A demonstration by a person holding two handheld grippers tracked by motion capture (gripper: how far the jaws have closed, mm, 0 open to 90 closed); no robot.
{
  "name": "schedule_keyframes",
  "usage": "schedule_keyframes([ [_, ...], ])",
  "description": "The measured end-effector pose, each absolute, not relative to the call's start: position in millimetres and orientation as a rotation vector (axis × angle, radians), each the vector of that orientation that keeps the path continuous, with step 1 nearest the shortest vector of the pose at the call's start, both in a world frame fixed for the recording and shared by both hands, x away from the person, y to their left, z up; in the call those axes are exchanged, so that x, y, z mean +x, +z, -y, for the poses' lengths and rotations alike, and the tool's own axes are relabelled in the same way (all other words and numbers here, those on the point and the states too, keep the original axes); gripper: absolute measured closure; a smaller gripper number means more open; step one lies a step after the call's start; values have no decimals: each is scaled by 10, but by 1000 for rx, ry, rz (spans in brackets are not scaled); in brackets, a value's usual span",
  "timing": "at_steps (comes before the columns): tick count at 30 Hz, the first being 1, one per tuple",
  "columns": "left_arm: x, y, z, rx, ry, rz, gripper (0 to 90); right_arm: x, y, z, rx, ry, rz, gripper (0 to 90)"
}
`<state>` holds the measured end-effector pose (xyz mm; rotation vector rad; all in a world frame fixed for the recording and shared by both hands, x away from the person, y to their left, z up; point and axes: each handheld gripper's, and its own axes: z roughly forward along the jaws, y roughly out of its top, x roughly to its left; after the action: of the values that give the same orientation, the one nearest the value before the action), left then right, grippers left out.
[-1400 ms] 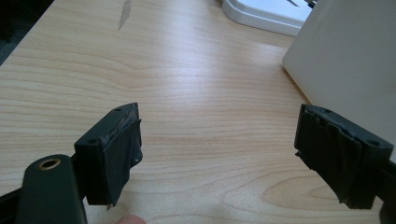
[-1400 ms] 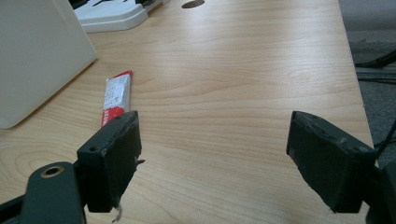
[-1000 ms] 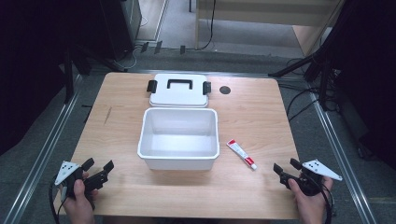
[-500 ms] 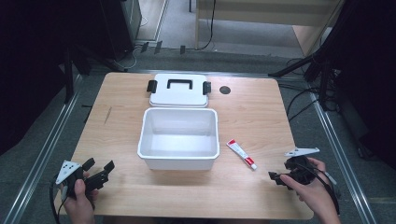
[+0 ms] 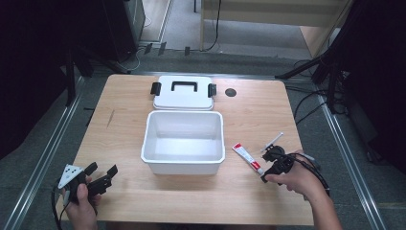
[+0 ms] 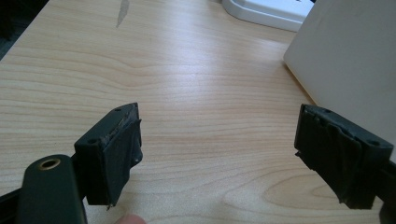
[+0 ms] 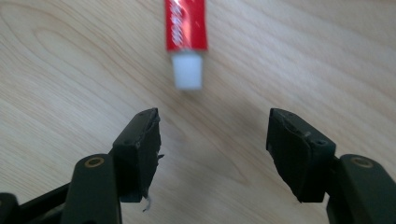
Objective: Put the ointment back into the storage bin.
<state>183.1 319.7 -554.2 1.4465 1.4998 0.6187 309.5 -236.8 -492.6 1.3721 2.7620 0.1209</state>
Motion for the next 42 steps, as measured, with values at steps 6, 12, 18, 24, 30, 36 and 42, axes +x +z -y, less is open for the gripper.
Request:
schedule_keyframes([
  [6, 1835, -5542, -3195, 1449, 614, -1501, 156, 3250, -4888, 2173, 1349, 93, -2785, 455],
  [12, 1836, -5541, -3194, 1450, 612, -1503, 156, 3372, -4894, 2056, 1373, 62, -2802, 495],
  [18, 1839, -5541, -3194, 1453, 609, -1501, 156, 3472, -4909, 1984, 1387, 59, -2794, 541],
  [24, 1841, -5542, -3194, 1455, 606, -1501, 155, 3529, -4971, 1893, 1365, 38, -2791, 606],
  [30, 1843, -5542, -3197, 1457, 605, -1501, 155, 3570, -4988, 1833, 1354, 67, -2798, 677],
  [36, 1846, -5544, -3199, 1454, 602, -1502, 155, 3583, -5013, 1813, 1334, 64, -2798, 710],
  [42, 1846, -5543, -3200, 1458, 600, -1503, 156, 3570, -5046, 1809, 1341, 86, -2796, 711],
])
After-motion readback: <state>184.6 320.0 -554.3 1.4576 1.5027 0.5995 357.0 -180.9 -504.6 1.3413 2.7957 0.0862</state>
